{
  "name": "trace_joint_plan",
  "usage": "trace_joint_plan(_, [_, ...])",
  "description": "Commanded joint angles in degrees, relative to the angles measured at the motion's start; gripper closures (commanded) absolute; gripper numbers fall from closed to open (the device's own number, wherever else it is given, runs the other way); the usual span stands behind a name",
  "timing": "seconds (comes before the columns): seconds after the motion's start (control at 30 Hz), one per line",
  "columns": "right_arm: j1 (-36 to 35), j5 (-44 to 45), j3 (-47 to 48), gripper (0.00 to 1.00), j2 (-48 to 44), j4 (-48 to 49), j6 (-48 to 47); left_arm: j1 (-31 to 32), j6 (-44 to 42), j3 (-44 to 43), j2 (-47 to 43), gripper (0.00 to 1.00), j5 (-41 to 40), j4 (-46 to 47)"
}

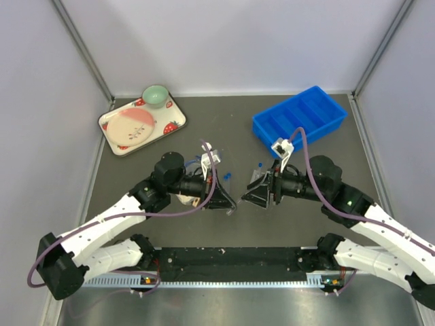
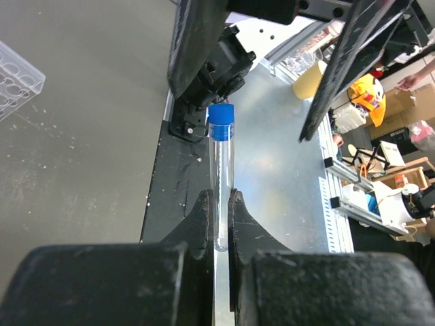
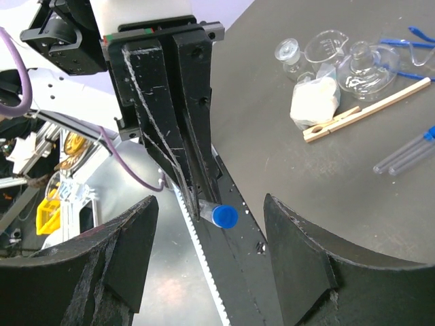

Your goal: Organize the chemistry lab equipment

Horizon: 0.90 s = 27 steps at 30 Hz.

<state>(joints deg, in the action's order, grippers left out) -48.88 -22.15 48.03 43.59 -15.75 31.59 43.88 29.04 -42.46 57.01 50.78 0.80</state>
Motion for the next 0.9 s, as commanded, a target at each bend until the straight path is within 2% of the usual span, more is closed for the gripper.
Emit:
trace_joint_plan(0.0, [-2.1, 0.1, 1.0, 0.36, 1.0, 3.4, 0.7, 0.0, 1.2, 0.4, -1.7, 1.00, 2.8, 6.1])
trace_joint_plan(0.2, [-3.9, 0.4, 1.5, 0.42, 1.7, 3.6, 0.7, 0.0, 1.9, 0.3, -2.3, 1.00, 3.7, 8.2])
trace_joint_plan(0.33, [-4.1, 0.3, 1.8, 0.57, 1.7, 3.6, 0.7, 0.0, 2.0, 0.1, -2.3, 1.00, 4.0, 8.5])
trace_joint_plan(0.67, [-4.2, 0.1, 2.5, 0.65, 1.3, 3.7, 0.3, 0.0, 2.3, 0.4, -2.0, 1.00, 4.7, 9.2])
trace_joint_plan(0.87, [-4.2, 0.4, 2.9, 0.66, 0.7, 3.7, 0.0, -0.1, 2.8, 1.5, -2.3, 1.00, 5.0, 10.3])
